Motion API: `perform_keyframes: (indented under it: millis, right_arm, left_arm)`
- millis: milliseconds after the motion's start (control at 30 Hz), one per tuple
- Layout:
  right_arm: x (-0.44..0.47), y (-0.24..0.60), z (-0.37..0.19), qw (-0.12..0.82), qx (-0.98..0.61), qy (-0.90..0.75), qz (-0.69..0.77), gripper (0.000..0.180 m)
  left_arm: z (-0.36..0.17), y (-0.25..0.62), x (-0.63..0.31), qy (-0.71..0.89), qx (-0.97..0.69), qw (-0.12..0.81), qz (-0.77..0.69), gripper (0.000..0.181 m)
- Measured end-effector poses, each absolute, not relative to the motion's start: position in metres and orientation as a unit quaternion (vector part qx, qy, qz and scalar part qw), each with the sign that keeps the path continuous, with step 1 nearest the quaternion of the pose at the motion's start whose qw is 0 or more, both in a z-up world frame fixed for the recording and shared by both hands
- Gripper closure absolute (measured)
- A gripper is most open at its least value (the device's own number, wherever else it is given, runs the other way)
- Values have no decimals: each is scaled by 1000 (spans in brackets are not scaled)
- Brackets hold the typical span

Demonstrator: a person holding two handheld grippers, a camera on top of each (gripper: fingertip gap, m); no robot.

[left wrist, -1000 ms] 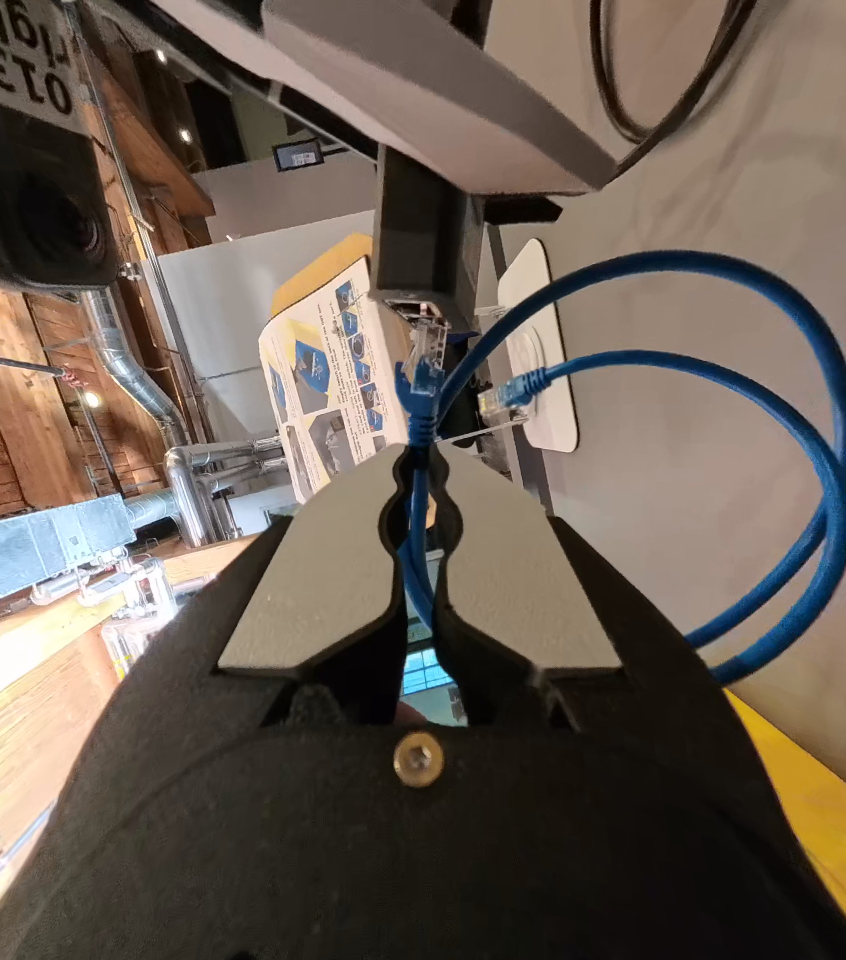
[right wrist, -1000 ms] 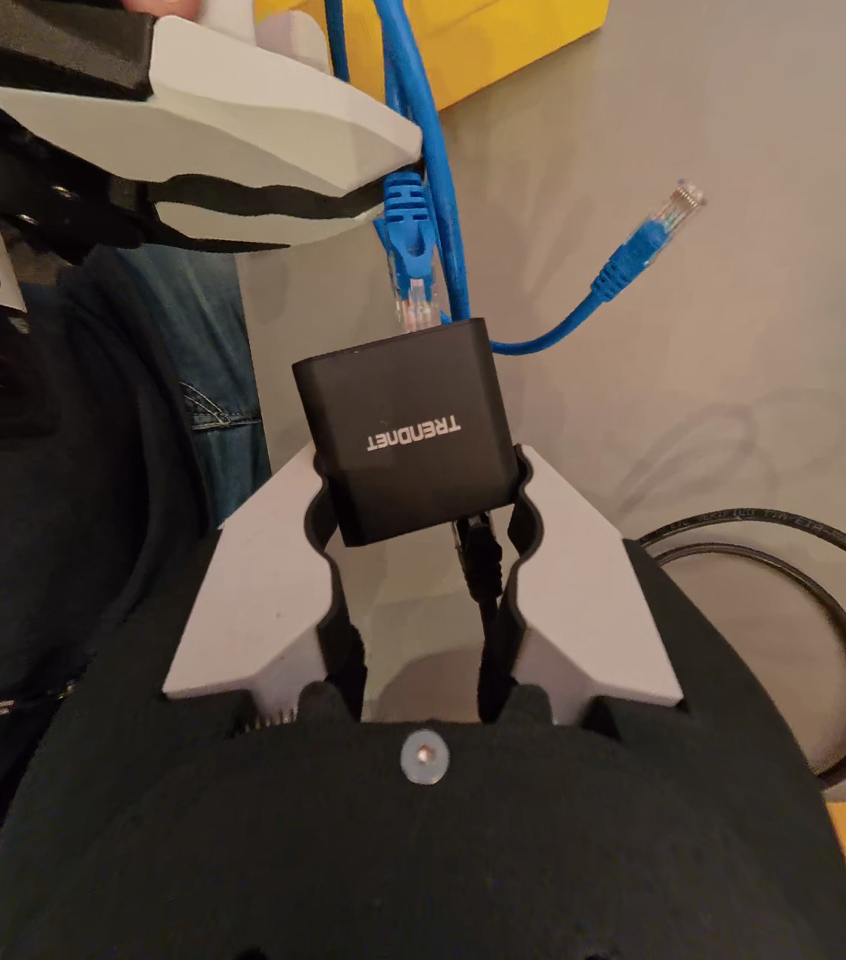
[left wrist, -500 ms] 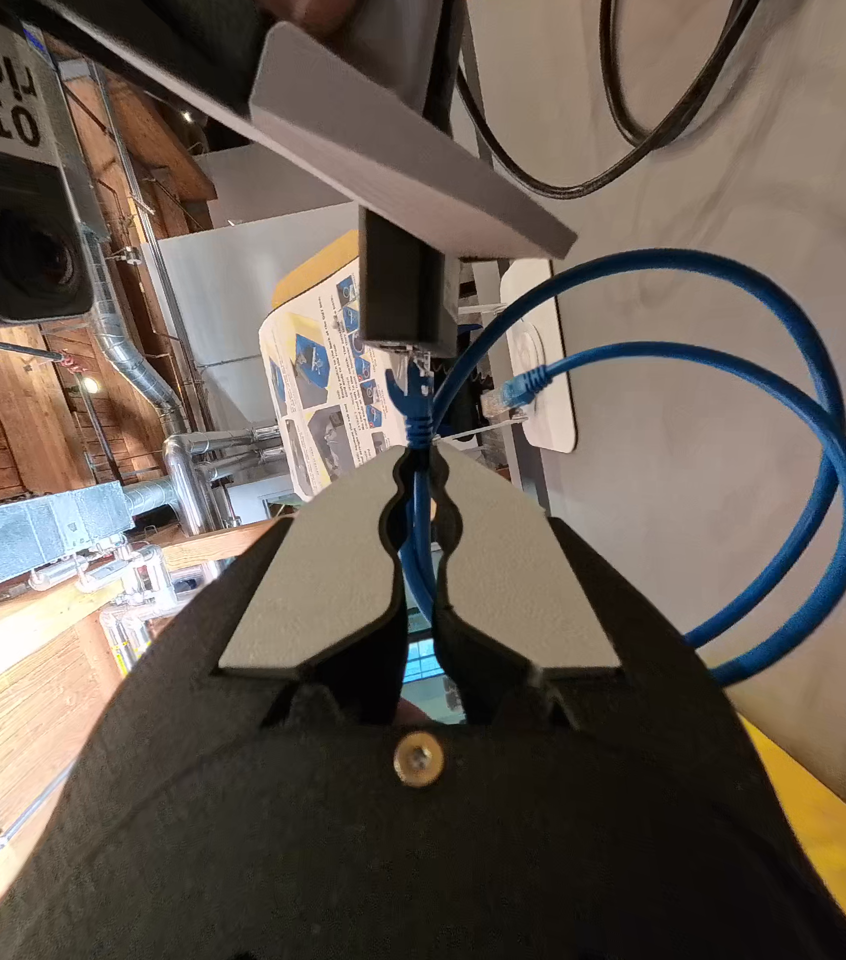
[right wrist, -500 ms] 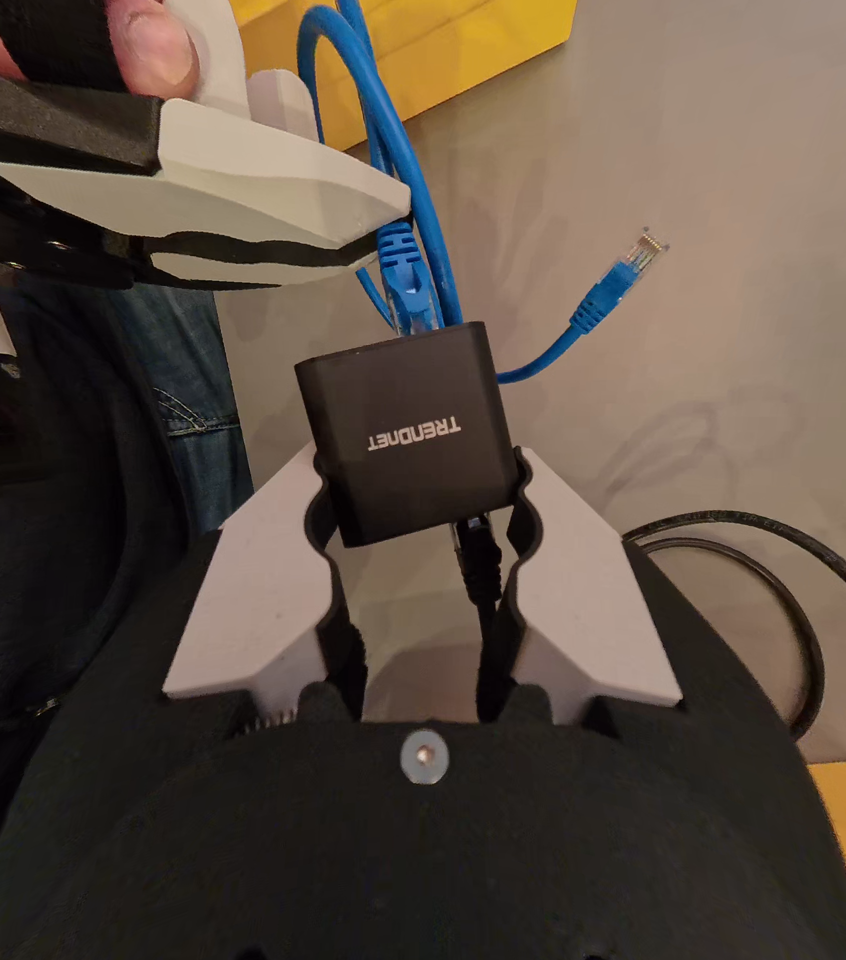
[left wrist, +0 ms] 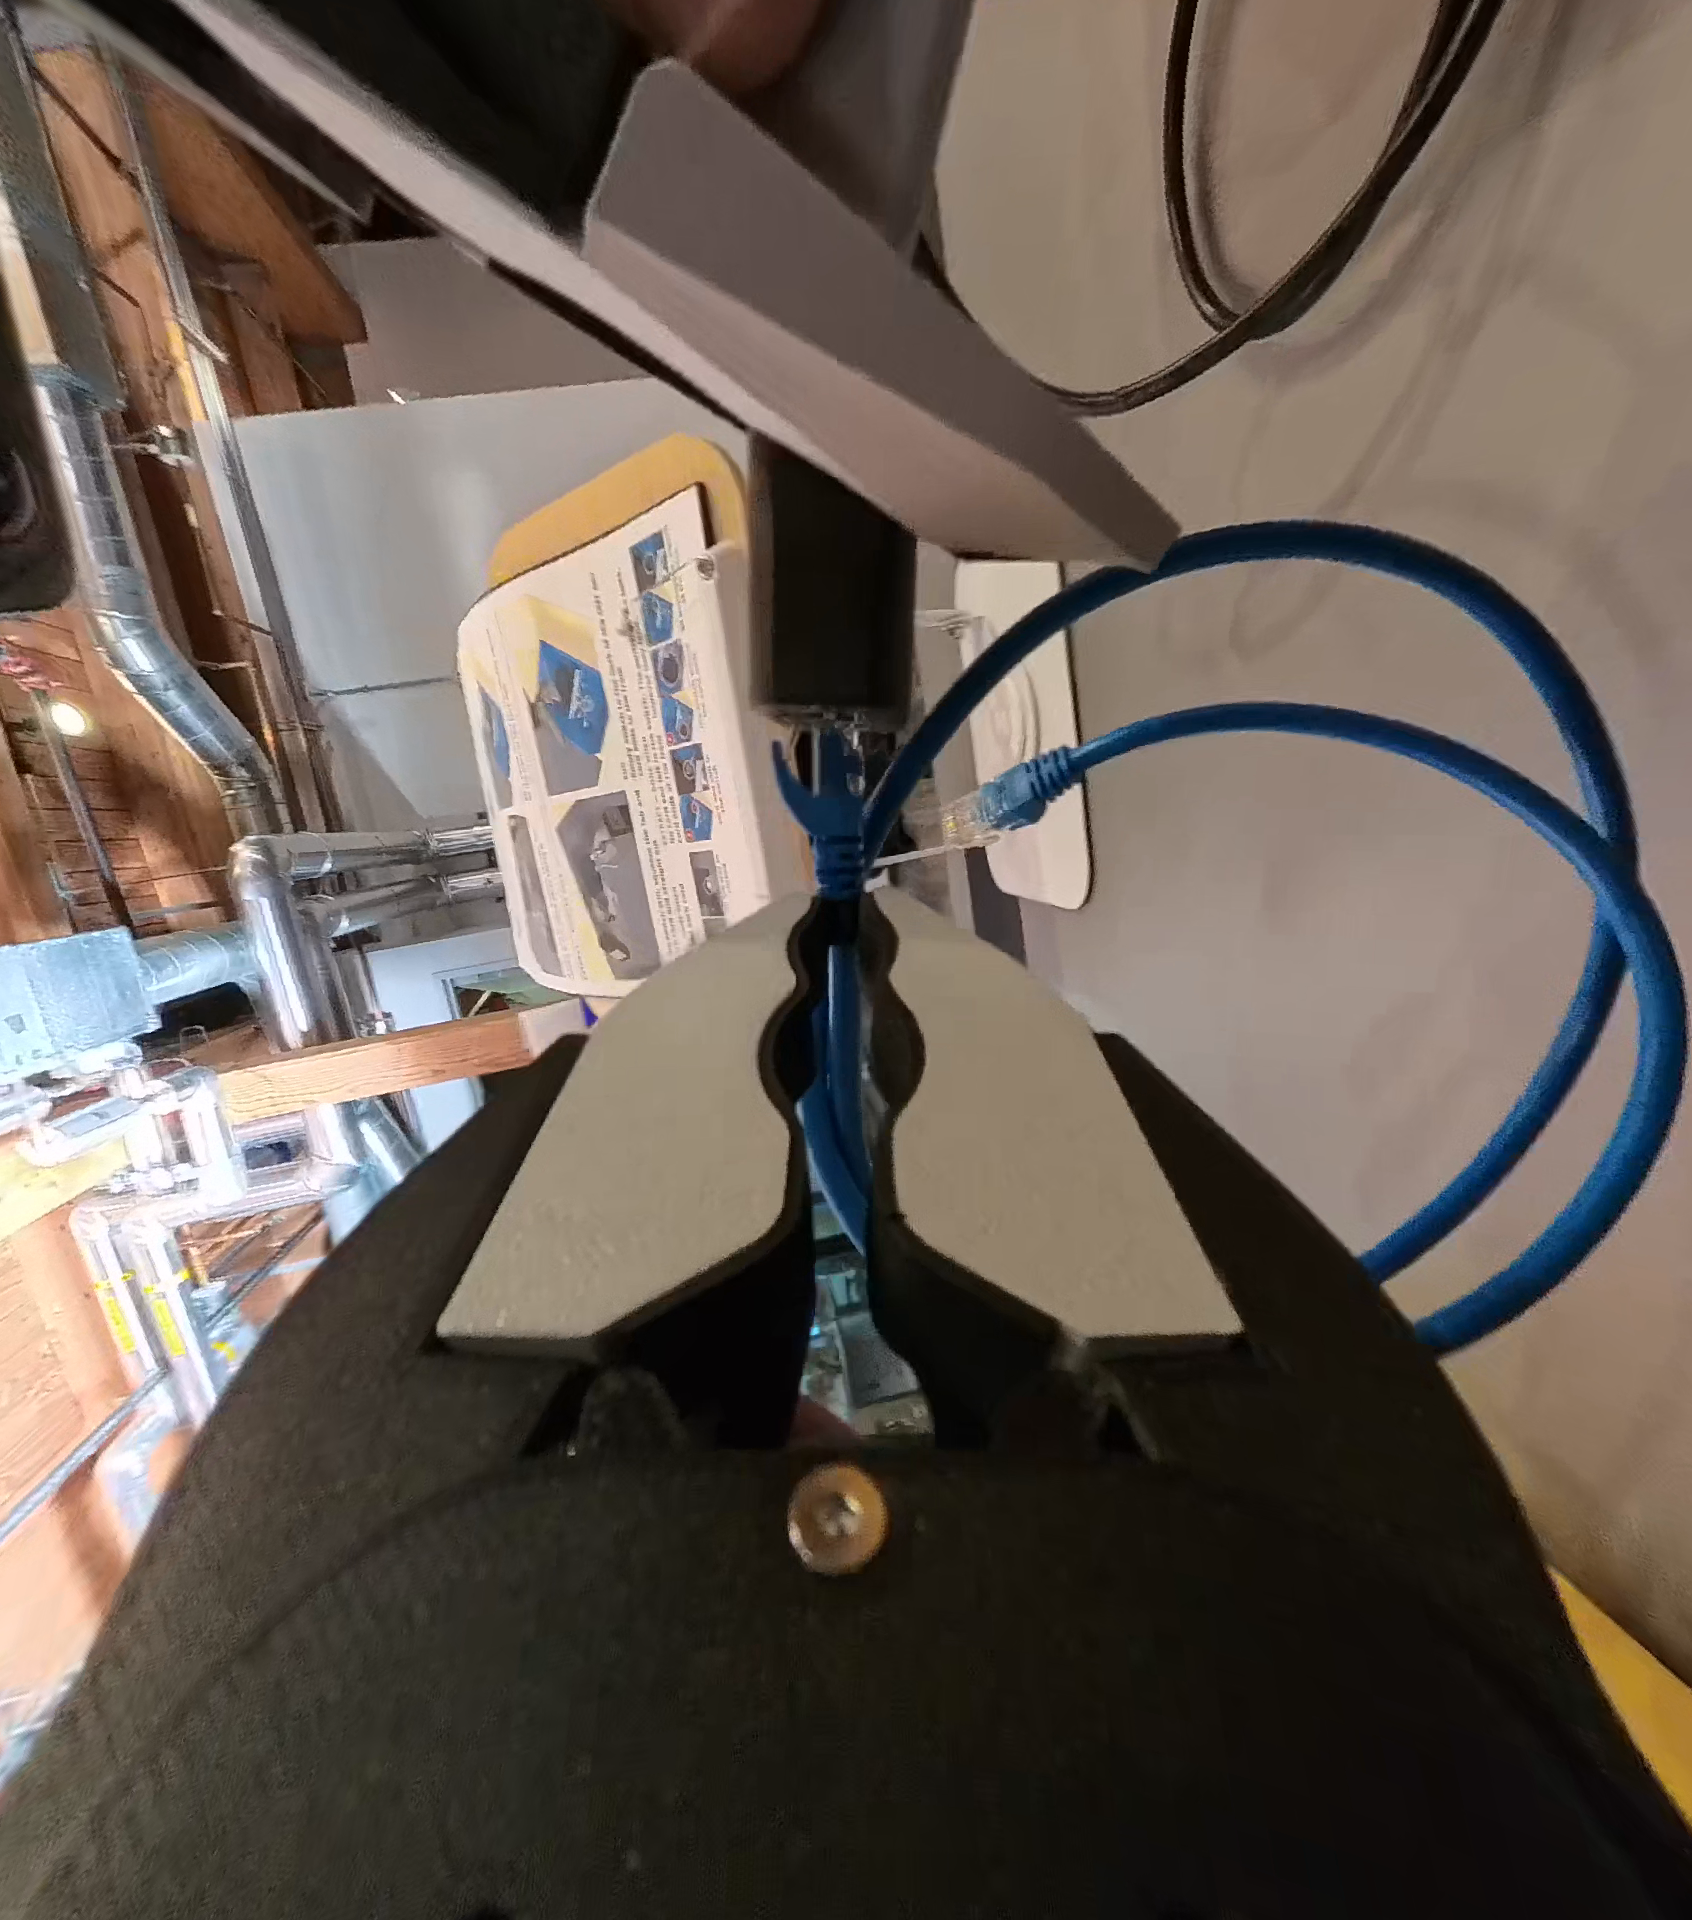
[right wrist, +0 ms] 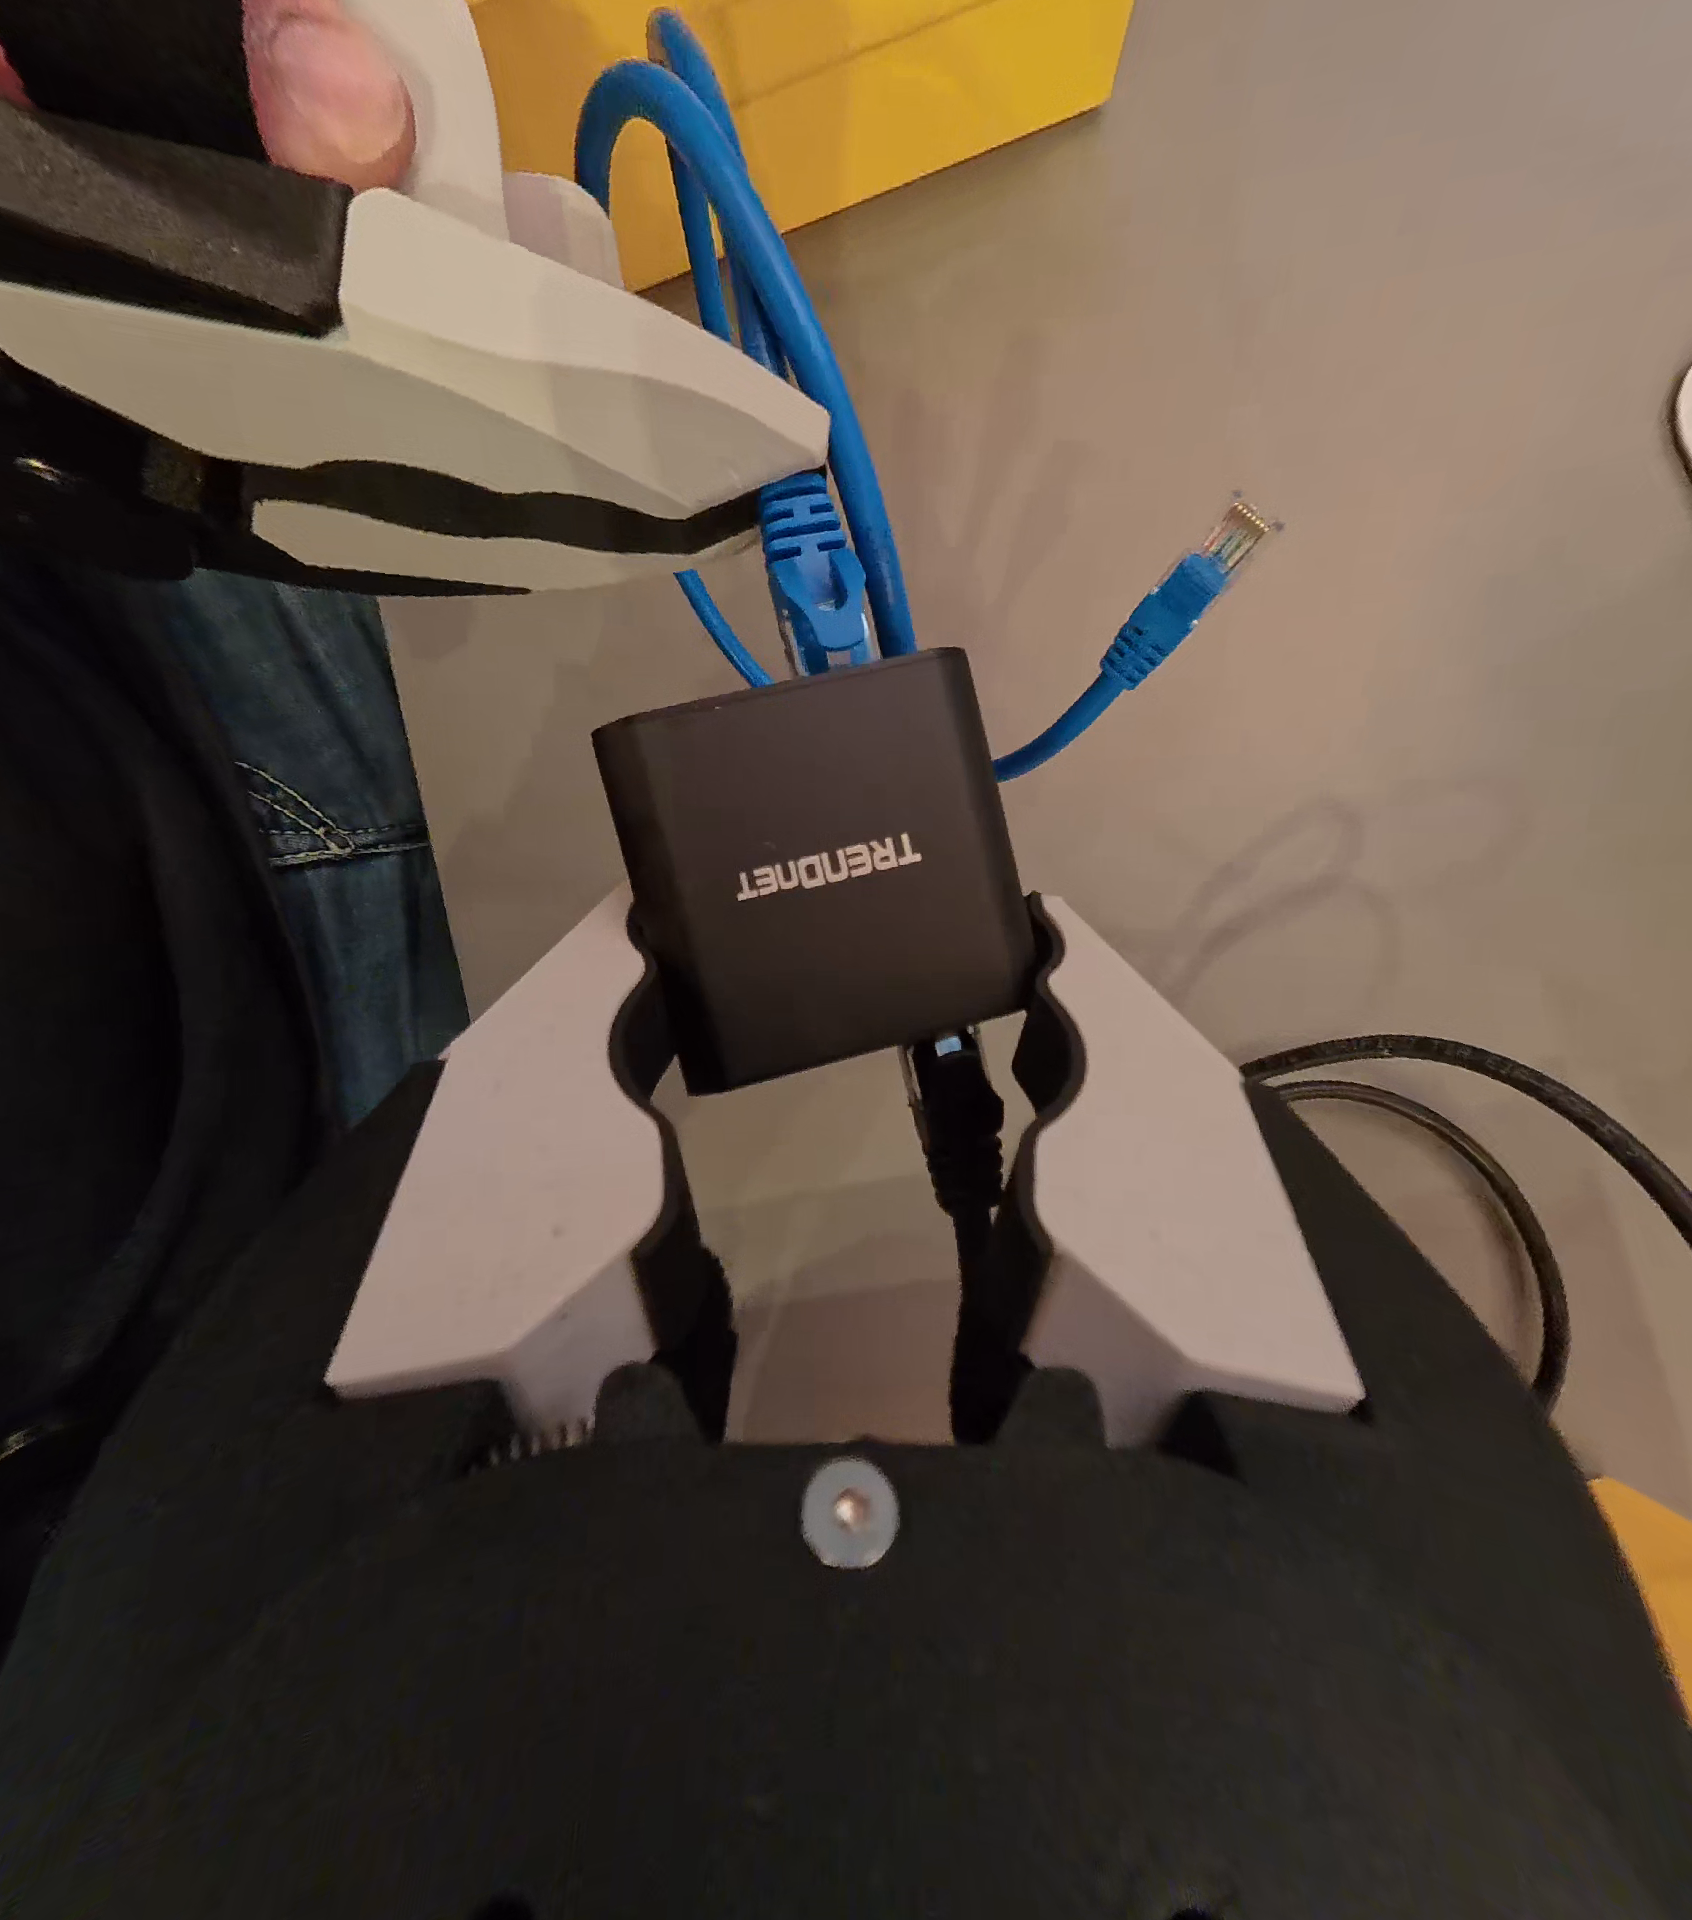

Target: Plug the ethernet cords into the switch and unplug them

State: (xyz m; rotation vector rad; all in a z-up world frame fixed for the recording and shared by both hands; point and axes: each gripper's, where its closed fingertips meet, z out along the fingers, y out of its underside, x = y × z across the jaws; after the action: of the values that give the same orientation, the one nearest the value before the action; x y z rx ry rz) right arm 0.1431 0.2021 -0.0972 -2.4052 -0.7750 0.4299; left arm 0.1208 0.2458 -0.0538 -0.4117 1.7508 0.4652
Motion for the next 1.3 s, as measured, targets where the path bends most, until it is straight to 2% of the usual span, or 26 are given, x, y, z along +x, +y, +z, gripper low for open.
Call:
perform_keyframes:
  millis: [67,233,267,333,467,533,600,767,967,1267,1300]
  right_arm:
    - [139,204,-95,300,-895,-288,164,114]
    - [138,206,-92,324,-888,-279,169,114]
    - [138,205,-92,329,-886,-276,177,114]
    - [140,203,-90,336,-883,-271,182,114]
    - [145,198,-92,343,-884,-268,169,114]
    - [147,197,-95,341,-887,-268,160,114]
    - [144,196,-96,345,-884,-266,167,114]
    - [141,193,-99,349,-882,-264,174,114]
    - [138,190,-100,351,-880,-266,178,114]
    - [135,189,-102,360,-874,-267,190,114]
    - [135,189,-101,361,-873,-267,191,114]
  left_arm:
    - [-48,247,116,756,-184,602,178,175]
    - [-6,290,75,714,-315,611,135,125]
    - [4,302,61,698,-346,613,128,122]
    - [24,327,25,664,-383,626,143,134]
    - [43,370,-53,603,-480,617,156,126]
    - [45,382,-86,584,-508,612,166,136]
    - [27,389,-111,588,-553,570,152,147]
    - [-68,402,-167,577,-697,398,151,152]
    - [-178,415,-199,521,-815,229,104,144]
    - [-222,439,-225,480,-854,126,155,156]
    - [-226,436,-225,484,-855,110,150,168]
